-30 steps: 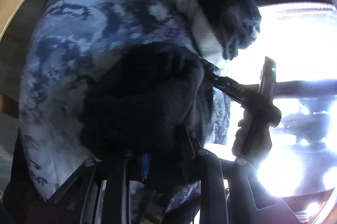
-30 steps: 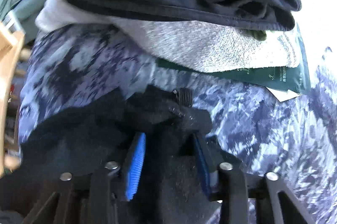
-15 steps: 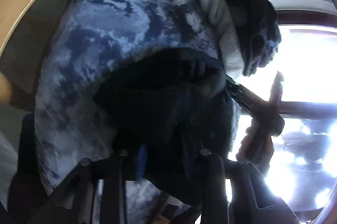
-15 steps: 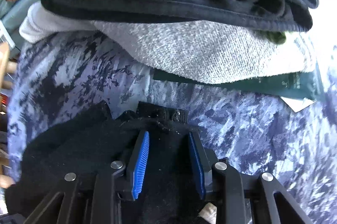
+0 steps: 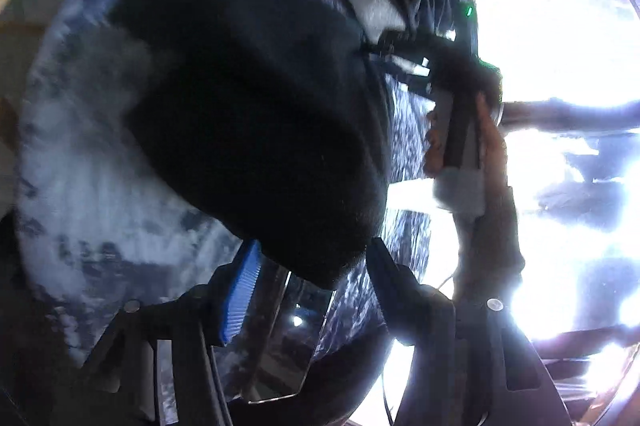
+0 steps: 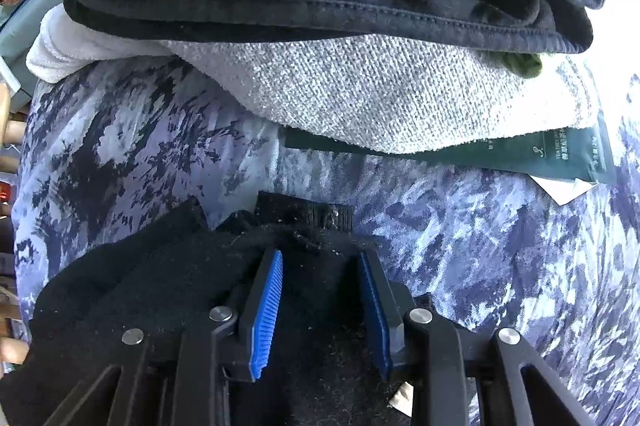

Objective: Fold clothes

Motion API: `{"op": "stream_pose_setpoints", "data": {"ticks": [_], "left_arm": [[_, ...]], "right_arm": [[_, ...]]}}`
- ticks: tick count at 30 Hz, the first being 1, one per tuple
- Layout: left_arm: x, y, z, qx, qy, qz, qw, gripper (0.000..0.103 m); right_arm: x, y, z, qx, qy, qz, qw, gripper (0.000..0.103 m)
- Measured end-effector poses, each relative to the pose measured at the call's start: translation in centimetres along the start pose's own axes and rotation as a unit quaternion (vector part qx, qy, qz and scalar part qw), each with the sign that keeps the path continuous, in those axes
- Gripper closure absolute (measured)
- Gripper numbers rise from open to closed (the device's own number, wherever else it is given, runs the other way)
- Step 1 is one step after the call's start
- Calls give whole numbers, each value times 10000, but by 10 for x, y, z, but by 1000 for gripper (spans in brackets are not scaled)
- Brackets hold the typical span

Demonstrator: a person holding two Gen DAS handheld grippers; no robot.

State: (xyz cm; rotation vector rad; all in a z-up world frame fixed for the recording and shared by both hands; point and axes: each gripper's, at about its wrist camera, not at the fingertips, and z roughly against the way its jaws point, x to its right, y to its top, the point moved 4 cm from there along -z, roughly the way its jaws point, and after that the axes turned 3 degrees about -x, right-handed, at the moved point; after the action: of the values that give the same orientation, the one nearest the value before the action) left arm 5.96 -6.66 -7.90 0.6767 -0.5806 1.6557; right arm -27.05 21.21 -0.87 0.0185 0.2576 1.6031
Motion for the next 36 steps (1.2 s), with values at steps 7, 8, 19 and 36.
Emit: {"op": "stream_pose_setpoints", "data": {"ticks": [7, 8, 19, 36], "left_arm": [[2, 10, -13, 99, -237, 371, 9990, 51], [3, 12, -15, 110, -219, 385, 9990, 51], [-7, -8, -21, 52, -29, 156, 9999, 97], [-24, -5, -51, 22, -93, 677, 9977, 98]], "right_arm": [[5, 6, 0, -113, 122, 88, 9998, 71], [4, 7, 0, -120, 105, 107, 9998, 71], [-8, 3, -3, -146, 100, 11, 9998, 67], [-36, -85, 95, 813, 1141, 756, 9872, 49]]}}
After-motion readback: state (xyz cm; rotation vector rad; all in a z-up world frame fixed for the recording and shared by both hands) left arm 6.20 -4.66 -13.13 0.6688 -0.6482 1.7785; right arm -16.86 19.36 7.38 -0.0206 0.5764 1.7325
